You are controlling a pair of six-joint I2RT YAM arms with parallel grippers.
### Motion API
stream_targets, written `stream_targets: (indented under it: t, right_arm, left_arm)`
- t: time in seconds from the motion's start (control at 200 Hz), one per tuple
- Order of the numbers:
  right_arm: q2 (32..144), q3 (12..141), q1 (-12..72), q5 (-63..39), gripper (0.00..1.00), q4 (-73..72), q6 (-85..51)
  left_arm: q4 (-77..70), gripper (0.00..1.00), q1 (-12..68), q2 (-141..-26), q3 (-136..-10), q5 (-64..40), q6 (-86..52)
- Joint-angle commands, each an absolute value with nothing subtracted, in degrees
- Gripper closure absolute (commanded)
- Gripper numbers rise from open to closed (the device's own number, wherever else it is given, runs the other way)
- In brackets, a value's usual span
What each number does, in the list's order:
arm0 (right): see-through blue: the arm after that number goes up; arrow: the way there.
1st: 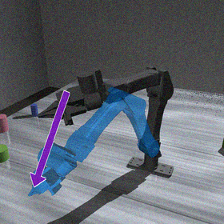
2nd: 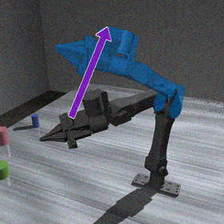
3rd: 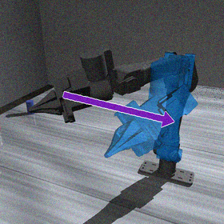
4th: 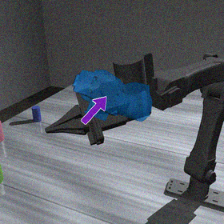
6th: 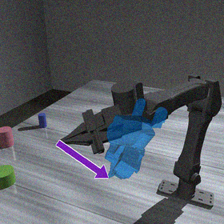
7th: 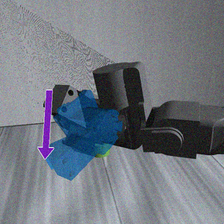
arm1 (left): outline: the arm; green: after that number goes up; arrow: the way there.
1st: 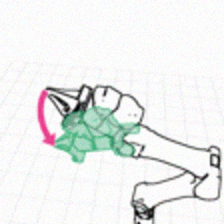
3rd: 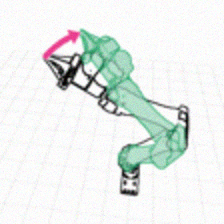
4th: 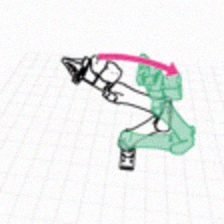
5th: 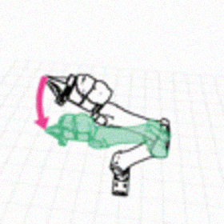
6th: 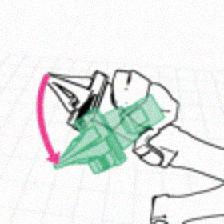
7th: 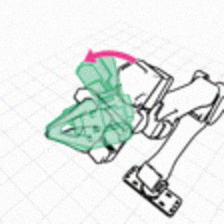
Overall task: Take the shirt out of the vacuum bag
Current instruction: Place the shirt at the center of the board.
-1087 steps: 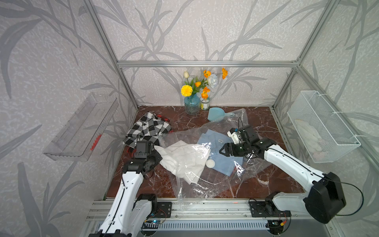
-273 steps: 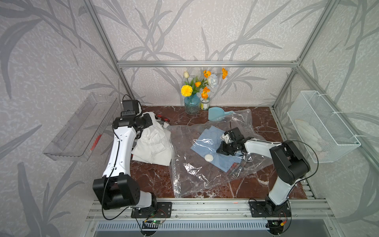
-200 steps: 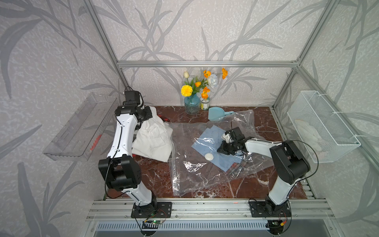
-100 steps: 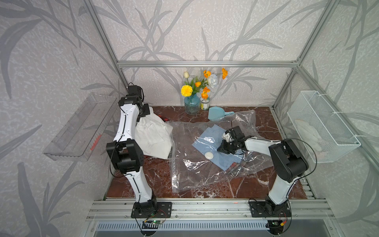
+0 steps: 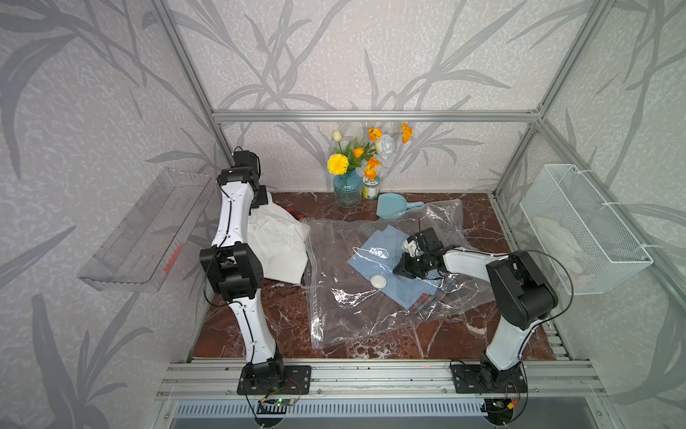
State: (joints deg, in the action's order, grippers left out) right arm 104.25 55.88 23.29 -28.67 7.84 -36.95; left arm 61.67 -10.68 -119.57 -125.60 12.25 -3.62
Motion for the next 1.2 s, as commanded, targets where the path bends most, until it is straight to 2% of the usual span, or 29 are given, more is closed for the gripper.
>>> stream_targets:
  t: [0.0,0.06,0.125,0.18,0.255,0.28,0.315,0.34,0.445,0.585,0.715,0.825,0.92,0.965,1.035,1.12,1.195]
  right_arm:
    - [108.02,54.93,22.32,-22.75,0.87,12.49,-35.41]
    - [108.02,54.79,22.32,-23.11,0.87,12.4,-35.42]
    - [107.85,54.76,22.32,-23.29,0.87,12.51,-35.25]
    - [107.59,54.62,22.32,-23.3,0.87,12.66,-35.17]
    - [107.16,54.64,22.32,-23.38,0.87,12.94,-34.94]
    - [107.01,54.67,22.32,-23.38,0.87,13.05,-34.89]
    - [106.84,54.65,22.32,-23.38,0.87,13.16,-34.81]
    - [106.64,54.67,22.28,-23.38,0.86,13.13,-34.72]
    - [105.89,54.58,22.32,-23.75,0.85,13.15,-34.54]
    - [103.33,54.49,22.32,-24.35,0.84,13.67,-33.89]
    - [98.92,54.49,22.32,-24.93,0.79,14.74,-32.72]
    - [93.89,54.66,22.45,-27.34,0.69,15.67,-31.19]
    - [89.95,55.56,23.72,-28.88,0.56,18.23,-28.61]
    - [88.16,56.09,25.0,-28.92,0.5,19.73,-27.35]
    - [85.74,56.79,27.74,-28.9,0.42,21.14,-26.17]
    - [83.69,57.2,32.02,-28.01,0.36,22.12,-25.69]
    - [82.65,57.44,35.64,-27.35,0.34,22.21,-26.15]
  left_arm:
    - [61.42,0.91,-11.03,-121.53,-128.36,16.63,-3.15]
    - [61.14,0.79,-11.02,-122.66,-128.35,17.62,-3.61]
    - [61.08,0.57,-11.08,-124.1,-129.1,17.17,-4.34]
    - [62.67,0.48,-10.95,-125.1,-131.1,16.62,-5.89]
    - [63.99,0.3,-10.05,-124.28,-132.56,16.79,-7.07]
    - [63.46,0.22,-9.5,-123.41,-132.34,17.62,-7.04]
    - [62.74,0.04,-8.81,-121.75,-132.19,18.34,-6.78]
    - [62.59,0.0,-8.39,-120.63,-132.36,18.74,-6.83]
    - [62.86,0.0,-6.4,-114.9,-132.32,18.38,-7.84]
    - [65.39,0.0,-4.06,-104.6,-126.28,11.06,-13.25]
    - [61.64,0.0,-3.41,-91.24,-107.12,3.5,-20.3]
    - [54.98,0.03,-3.43,-78.8,-86.94,0.69,-26.58]
    - [50.15,0.15,-3.25,-69.8,-71.82,-2.42,-32.4]
    - [48.1,0.32,-2.76,-66.04,-65.13,-3.31,-35.21]
    - [44.99,0.48,-0.62,-62.5,-56.38,-5.07,-38.5]
    - [43.54,0.54,3.5,-61.41,-49.64,-3.69,-41.02]
    - [41.97,0.59,5.05,-61.95,-46.03,-6.46,-42.57]
